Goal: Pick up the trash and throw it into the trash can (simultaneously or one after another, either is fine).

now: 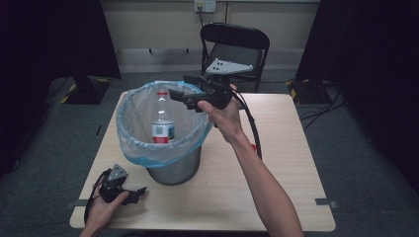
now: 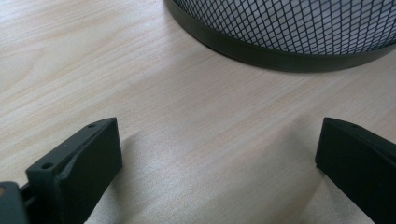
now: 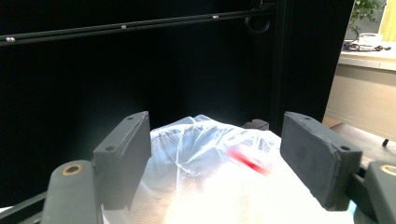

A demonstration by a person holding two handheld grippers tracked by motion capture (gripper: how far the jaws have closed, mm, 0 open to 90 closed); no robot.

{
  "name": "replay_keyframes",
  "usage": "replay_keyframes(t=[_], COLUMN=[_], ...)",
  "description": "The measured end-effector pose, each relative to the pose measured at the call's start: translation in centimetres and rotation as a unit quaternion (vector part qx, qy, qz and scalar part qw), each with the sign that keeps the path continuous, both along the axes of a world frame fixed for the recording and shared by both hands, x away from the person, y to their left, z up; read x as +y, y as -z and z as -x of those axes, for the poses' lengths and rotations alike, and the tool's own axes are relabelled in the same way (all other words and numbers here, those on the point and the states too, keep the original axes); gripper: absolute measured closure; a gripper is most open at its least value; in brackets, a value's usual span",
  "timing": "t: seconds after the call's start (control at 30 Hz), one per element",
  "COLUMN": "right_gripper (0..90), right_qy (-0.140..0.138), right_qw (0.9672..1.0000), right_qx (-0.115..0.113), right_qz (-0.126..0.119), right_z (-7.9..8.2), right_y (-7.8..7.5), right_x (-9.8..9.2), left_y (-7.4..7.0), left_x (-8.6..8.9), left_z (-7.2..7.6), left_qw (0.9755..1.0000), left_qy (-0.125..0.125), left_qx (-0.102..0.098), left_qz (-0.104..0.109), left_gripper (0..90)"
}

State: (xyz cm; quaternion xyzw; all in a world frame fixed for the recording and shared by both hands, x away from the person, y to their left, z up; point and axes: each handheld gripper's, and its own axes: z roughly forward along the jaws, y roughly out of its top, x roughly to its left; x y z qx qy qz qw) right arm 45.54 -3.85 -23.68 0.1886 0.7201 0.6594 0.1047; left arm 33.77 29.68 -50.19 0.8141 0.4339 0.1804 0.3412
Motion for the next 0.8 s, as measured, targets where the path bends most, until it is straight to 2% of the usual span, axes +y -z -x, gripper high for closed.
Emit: replay_keyframes(t=[0.4,0.53,0.8], right_gripper=[22.7,22.5,22.9], right_qy=[0.02,0.029,0.052], right_qw=[0.9998,0.9995,0.9986], right_qx=[0.004,0.006,0.006], right_qz=[0.007,0.014,0.012], right_z=[-0.4,-0.6,-0.8], right_y=[0.3,0.3,0.3], right_x=[-1.4,-2.1,-4.0], left_y=[0.0,0.0,0.0], left_x=[0.0,0.0,0.0], left_z=[0.0,0.0,0.0], left_qw=[1.0,1.0,1.0], left_qy=[0.001,0.001,0.001], left_qx=[0.0,0.0,0.0], left_qz=[-0.001,-0.001,-0.001], left_gripper=[0.0,0.0,0.0])
